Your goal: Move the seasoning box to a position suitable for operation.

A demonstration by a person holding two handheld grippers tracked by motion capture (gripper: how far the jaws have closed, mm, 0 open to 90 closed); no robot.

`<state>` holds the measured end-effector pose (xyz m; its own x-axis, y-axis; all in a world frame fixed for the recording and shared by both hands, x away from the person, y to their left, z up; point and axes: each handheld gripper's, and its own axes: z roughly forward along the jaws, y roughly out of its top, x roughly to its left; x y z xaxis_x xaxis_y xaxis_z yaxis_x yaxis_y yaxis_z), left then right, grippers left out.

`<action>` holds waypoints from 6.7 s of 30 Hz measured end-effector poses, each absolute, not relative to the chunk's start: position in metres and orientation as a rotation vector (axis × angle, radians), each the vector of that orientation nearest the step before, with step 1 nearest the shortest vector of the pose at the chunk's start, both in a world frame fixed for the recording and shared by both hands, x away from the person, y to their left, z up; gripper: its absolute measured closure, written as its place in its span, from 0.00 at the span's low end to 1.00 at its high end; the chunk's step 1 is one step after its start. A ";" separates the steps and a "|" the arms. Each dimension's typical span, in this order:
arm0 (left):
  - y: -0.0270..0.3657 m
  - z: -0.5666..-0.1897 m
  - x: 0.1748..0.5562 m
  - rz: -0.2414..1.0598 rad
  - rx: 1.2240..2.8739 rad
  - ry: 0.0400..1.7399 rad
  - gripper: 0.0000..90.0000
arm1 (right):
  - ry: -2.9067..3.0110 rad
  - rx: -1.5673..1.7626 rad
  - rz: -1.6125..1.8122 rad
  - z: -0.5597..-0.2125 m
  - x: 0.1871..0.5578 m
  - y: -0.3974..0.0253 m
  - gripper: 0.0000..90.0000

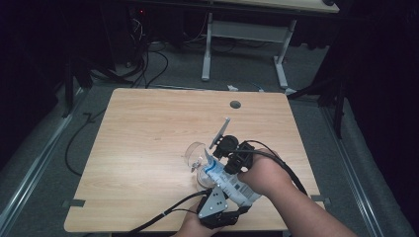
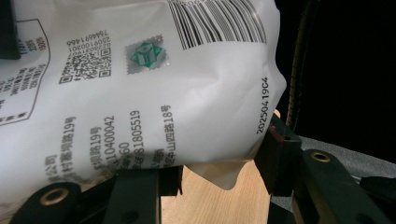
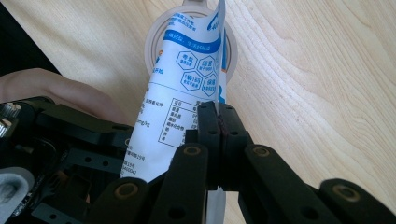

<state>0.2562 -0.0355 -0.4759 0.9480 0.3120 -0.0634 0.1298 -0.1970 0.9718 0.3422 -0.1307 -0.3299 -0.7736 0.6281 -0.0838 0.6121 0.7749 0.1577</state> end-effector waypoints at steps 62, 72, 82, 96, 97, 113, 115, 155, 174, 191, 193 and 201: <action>-0.034 -0.472 0.254 0.188 1.752 0.325 0.65 | 2.854 0.951 0.184 -0.331 0.344 -0.126 1.00; -0.034 -0.472 0.254 0.190 1.750 0.324 0.65 | 2.853 0.955 0.179 -0.330 0.343 -0.126 1.00; -0.035 -0.471 0.253 0.188 1.751 0.320 0.65 | 2.851 0.966 0.179 -0.330 0.342 -0.126 1.00; -0.034 -0.471 0.253 0.188 1.747 0.321 0.65 | 2.858 0.965 0.172 -0.332 0.343 -0.124 1.00; -0.034 -0.471 0.253 0.188 1.747 0.322 0.65 | 2.860 0.954 0.173 -0.332 0.343 -0.125 1.00; -0.033 -0.470 0.253 0.188 1.744 0.320 0.65 | 2.857 0.956 0.173 -0.331 0.343 -0.123 1.00; -0.033 -0.470 0.253 0.189 1.743 0.319 0.65 | 2.859 0.953 0.177 -0.331 0.343 -0.124 1.00; -0.032 -0.469 0.252 0.175 1.729 0.329 0.64 | 2.871 0.937 0.165 -0.333 0.345 -0.119 1.00; -0.032 -0.468 0.252 0.181 1.726 0.323 0.64 | 2.872 0.934 0.169 -0.333 0.344 -0.121 1.00; -0.032 -0.468 0.252 0.185 1.729 0.325 0.64 | 2.874 0.926 0.154 -0.336 0.345 -0.118 1.00; -0.032 -0.468 0.252 0.186 1.729 0.325 0.64 | 2.878 0.930 0.156 -0.337 0.345 -0.117 1.00; -0.031 -0.468 0.251 0.185 1.725 0.324 0.64 | 2.878 0.920 0.153 -0.336 0.345 -0.117 1.00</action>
